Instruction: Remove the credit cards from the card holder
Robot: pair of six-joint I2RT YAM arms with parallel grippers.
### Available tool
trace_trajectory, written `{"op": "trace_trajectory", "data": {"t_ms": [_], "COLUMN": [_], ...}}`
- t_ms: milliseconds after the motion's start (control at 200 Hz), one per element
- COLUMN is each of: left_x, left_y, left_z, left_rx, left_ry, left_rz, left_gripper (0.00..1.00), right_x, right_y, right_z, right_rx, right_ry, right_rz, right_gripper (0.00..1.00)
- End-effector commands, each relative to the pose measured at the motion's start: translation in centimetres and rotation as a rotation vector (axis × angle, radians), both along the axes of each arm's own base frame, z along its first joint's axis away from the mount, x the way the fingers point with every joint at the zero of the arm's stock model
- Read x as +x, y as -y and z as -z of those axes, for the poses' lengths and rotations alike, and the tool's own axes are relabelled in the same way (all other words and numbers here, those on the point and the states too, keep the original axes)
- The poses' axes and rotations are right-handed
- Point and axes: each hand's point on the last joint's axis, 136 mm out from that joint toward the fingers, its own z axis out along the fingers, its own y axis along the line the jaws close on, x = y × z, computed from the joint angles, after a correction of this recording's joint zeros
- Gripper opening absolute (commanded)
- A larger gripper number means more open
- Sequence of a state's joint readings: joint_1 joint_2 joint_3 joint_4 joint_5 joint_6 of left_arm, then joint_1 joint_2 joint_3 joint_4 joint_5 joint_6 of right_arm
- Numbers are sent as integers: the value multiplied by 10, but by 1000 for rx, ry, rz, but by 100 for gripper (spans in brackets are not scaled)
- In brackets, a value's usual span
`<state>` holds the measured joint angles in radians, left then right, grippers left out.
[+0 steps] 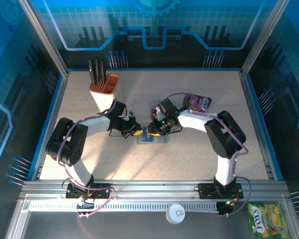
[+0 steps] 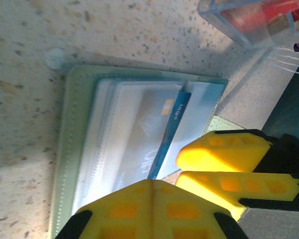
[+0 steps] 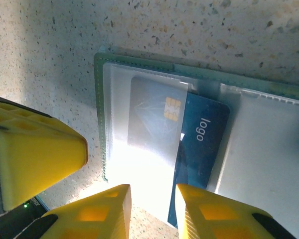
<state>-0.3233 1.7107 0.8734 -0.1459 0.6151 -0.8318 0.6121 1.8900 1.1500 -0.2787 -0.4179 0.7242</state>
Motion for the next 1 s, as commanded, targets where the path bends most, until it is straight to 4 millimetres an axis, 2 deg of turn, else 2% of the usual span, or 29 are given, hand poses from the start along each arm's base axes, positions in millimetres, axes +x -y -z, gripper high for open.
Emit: {"op": "trace_trajectory", "data": {"t_ms": [0, 410, 995], "left_x": [-1, -9, -15], "left_y": [9, 7, -1], "left_z": [-2, 22, 33], "left_rx": [4, 49, 105], "left_ry": [-7, -65, -91], "left_rz": [30, 47, 45], "left_gripper": [3, 0, 0], "right_x": [1, -1, -2], "right_y": [7, 13, 11], "right_z": [-5, 3, 18], "right_rx": [-5, 0, 34], "right_ry": [20, 3, -47], "right_rz": [13, 31, 45], "right_gripper": [31, 31, 31]}}
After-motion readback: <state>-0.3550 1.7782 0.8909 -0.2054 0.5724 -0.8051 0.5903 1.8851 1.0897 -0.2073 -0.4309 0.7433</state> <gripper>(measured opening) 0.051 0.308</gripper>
